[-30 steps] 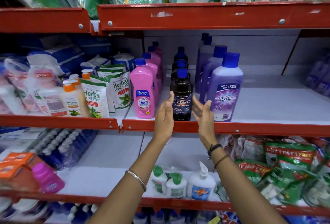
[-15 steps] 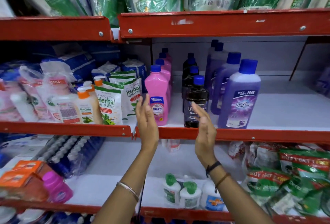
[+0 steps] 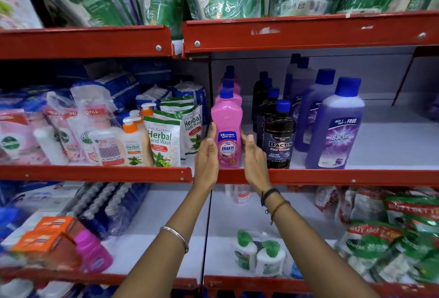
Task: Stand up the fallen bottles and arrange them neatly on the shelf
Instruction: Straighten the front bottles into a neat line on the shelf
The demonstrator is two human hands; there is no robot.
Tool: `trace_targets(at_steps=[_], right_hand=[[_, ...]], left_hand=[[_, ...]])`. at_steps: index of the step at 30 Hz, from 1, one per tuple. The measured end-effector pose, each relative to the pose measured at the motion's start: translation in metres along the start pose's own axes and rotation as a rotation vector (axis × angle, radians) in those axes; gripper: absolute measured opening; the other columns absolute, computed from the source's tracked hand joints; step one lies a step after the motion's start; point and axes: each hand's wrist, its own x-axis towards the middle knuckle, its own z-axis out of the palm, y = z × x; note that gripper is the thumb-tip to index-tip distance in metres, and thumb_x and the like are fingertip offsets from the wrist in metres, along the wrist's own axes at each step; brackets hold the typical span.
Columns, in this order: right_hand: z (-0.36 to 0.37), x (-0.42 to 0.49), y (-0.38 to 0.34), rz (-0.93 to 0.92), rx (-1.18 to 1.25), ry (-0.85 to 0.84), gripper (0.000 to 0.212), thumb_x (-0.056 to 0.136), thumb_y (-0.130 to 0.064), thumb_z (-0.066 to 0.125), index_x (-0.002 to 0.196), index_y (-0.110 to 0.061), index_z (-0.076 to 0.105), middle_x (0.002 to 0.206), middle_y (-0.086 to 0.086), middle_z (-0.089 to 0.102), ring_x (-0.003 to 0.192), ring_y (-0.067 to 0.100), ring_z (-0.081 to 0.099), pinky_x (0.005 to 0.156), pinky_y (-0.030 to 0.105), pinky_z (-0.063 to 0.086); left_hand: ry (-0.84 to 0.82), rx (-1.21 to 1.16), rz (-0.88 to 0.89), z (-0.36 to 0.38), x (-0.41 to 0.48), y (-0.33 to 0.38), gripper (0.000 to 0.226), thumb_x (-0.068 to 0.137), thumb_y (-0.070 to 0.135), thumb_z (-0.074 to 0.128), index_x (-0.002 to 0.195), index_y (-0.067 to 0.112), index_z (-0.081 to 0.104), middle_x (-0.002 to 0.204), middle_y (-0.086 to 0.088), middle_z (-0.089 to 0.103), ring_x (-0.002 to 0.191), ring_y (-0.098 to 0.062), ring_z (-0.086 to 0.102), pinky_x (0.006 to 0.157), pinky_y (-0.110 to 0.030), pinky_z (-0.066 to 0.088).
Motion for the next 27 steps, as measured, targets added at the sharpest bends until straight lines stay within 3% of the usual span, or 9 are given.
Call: trace_targets(at_steps=[7,9,11,14,16,18,22,25,27], right_hand=[[-0.003,-0.011,0.01,0.026,-0.011,0.005,0.046,0.097,-0.046,0.025,0.133,-0.028,0.048,0.105,-0.015,0.062,0.093,-0.005,0.062,0.076,0.007,0.049],[-0.006,-0.01,0.011,0.054,0.007,-0.006,0.049,0.096,-0.048,0.025,0.134,-0.027,0.048,0.111,-0.012,0.063,0.097,-0.003,0.062,0.075,0.007,0.048],[-0.009,-0.012,0.015,0.071,0.045,0.024,0.059,0.091,-0.057,0.025,0.136,-0.025,0.046,0.124,-0.003,0.06,0.112,0.007,0.059,0.089,0.015,0.048],[-0.007,-0.016,0.016,0.094,0.093,0.061,0.063,0.088,-0.062,0.028,0.132,-0.023,0.05,0.121,-0.011,0.059,0.117,0.011,0.057,0.098,0.027,0.045],[-0.001,-0.018,0.013,0.092,0.078,0.042,0.05,0.088,-0.061,0.03,0.106,-0.031,0.066,0.099,-0.023,0.065,0.099,0.0,0.064,0.088,0.024,0.048],[0.004,-0.019,0.01,0.089,0.073,0.034,0.046,0.092,-0.054,0.031,0.087,-0.029,0.069,0.084,-0.022,0.067,0.086,-0.002,0.067,0.082,0.024,0.051],[0.006,-0.018,0.013,0.045,0.071,0.048,0.058,0.092,-0.052,0.032,0.106,-0.005,0.064,0.08,-0.017,0.067,0.08,0.005,0.067,0.08,0.028,0.053],[0.007,-0.021,0.01,0.04,0.068,0.027,0.044,0.09,-0.053,0.031,0.104,-0.029,0.065,0.09,-0.018,0.065,0.084,-0.002,0.067,0.076,0.017,0.051],[0.006,-0.026,0.01,0.001,0.066,0.071,0.037,0.095,-0.048,0.031,0.115,-0.032,0.058,0.105,-0.013,0.065,0.098,-0.005,0.064,0.08,0.01,0.048]], left_hand=[[-0.039,-0.019,-0.042,-0.008,-0.01,-0.004,0.062,0.066,0.089,0.019,0.122,0.066,0.032,0.133,0.014,0.044,0.123,-0.008,0.049,0.095,-0.03,0.05],[-0.044,-0.041,-0.052,-0.01,-0.01,-0.005,0.057,0.067,0.088,0.02,0.12,0.07,0.031,0.136,0.014,0.044,0.123,-0.009,0.05,0.094,-0.03,0.051],[-0.036,-0.06,-0.06,-0.01,-0.011,-0.009,0.056,0.067,0.088,0.019,0.119,0.072,0.029,0.139,0.015,0.04,0.125,-0.009,0.047,0.093,-0.026,0.047],[-0.033,-0.082,-0.094,-0.01,-0.015,-0.012,0.057,0.069,0.086,0.017,0.122,0.067,0.027,0.141,0.011,0.04,0.12,-0.004,0.049,0.086,-0.013,0.046],[-0.052,-0.059,-0.105,-0.009,-0.017,-0.012,0.059,0.076,0.074,0.016,0.131,0.054,0.027,0.141,0.001,0.047,0.11,-0.003,0.054,0.071,-0.002,0.046],[-0.055,-0.037,-0.116,-0.009,-0.017,-0.012,0.064,0.08,0.064,0.015,0.139,0.044,0.026,0.14,-0.005,0.05,0.11,-0.009,0.055,0.066,0.0,0.045],[-0.053,-0.011,-0.123,-0.013,-0.015,-0.014,0.066,0.08,0.065,0.014,0.141,0.043,0.026,0.139,-0.005,0.051,0.111,-0.01,0.055,0.065,0.001,0.046],[-0.071,0.021,-0.12,-0.015,-0.016,-0.013,0.068,0.08,0.064,0.014,0.142,0.04,0.026,0.138,-0.002,0.051,0.111,-0.01,0.055,0.067,-0.002,0.047],[-0.044,0.001,-0.088,-0.013,-0.02,-0.015,0.062,0.087,0.06,0.017,0.142,0.036,0.028,0.144,-0.003,0.046,0.122,-0.013,0.051,0.086,-0.015,0.051]])
